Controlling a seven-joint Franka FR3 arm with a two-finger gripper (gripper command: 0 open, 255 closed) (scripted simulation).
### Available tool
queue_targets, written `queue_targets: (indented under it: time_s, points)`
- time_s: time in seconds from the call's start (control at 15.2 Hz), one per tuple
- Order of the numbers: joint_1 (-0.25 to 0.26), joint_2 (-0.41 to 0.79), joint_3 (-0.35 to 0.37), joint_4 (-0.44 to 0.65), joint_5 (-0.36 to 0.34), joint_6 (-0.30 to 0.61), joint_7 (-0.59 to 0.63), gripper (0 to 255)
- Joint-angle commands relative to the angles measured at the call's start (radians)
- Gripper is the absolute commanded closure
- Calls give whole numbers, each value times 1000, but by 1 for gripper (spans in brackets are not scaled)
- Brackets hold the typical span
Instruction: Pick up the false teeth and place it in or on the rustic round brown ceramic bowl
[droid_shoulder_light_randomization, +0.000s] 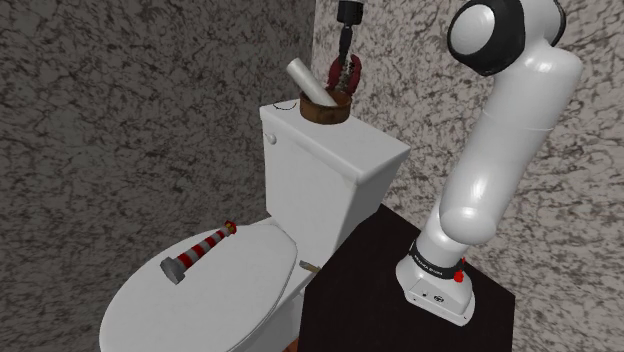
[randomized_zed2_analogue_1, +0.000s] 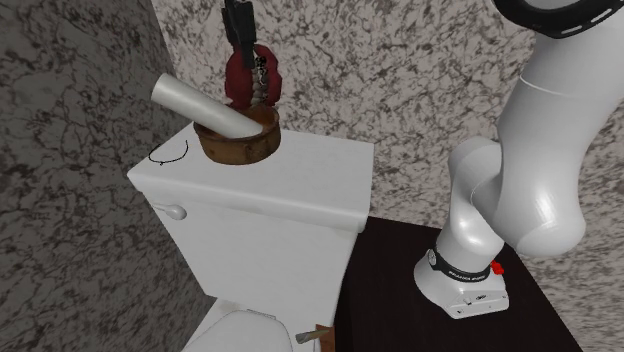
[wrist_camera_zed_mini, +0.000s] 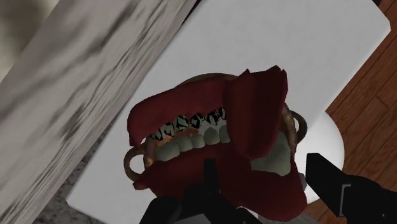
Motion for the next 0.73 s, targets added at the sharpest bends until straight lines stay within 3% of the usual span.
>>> queue_targets:
  time_s: [0.0, 0.53, 0.59, 0.66]
  points:
    - [3, -8, 2, -44, -8, 31, 1, 255]
    - [5, -16, 4, -70, -11, 50, 2, 255]
    - [5, -15, 3, -70, -11, 51, 1, 0]
    - [5, -16, 4, -70, -11, 50, 2, 0]
